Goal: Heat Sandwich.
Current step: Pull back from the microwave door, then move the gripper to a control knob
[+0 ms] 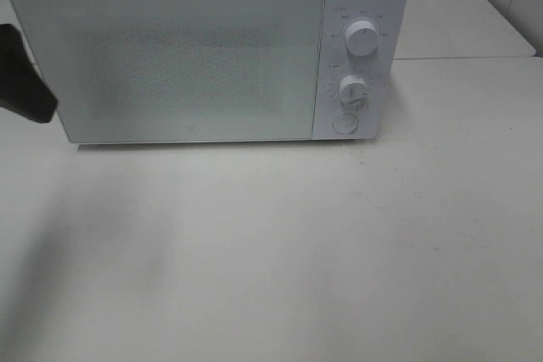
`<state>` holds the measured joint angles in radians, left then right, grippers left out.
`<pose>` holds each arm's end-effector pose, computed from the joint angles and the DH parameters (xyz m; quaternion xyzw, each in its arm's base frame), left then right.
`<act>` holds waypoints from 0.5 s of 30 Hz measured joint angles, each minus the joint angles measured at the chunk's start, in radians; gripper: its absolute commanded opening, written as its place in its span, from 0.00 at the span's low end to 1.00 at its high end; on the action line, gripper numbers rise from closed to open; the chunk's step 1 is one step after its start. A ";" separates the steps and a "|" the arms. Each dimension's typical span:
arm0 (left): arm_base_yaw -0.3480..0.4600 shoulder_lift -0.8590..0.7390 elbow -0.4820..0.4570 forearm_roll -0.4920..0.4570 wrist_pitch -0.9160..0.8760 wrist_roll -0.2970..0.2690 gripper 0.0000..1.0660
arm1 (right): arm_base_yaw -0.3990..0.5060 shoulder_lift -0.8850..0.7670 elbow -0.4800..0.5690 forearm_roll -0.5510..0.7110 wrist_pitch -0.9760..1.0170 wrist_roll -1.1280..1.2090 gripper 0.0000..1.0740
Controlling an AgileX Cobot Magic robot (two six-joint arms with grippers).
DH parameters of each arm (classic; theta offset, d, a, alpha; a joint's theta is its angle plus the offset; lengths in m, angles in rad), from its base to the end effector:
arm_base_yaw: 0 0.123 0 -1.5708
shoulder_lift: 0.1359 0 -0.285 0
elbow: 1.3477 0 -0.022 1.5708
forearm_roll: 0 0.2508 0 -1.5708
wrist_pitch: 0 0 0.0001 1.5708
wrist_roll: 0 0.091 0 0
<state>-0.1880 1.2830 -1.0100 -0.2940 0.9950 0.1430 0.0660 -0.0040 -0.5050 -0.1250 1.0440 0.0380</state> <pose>0.2341 -0.0671 0.2990 0.1062 0.9662 -0.1403 0.1886 -0.0050 -0.0102 0.2805 -0.0097 0.8448 -0.0347 0.5339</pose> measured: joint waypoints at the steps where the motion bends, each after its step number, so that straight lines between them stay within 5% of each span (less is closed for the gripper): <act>1: 0.017 -0.011 0.000 0.027 0.014 -0.017 0.96 | 0.000 0.000 0.000 0.000 0.000 0.000 0.71; 6: 0.082 -0.084 0.000 0.175 0.067 -0.088 0.96 | 0.000 0.000 0.000 0.000 0.000 0.000 0.71; 15: 0.124 -0.272 0.145 0.205 0.070 -0.095 0.95 | 0.000 0.000 0.000 0.000 0.000 0.000 0.71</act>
<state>-0.0640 1.0110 -0.8650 -0.0890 1.0650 0.0480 0.0660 -0.0040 -0.5050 -0.1250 1.0440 0.0380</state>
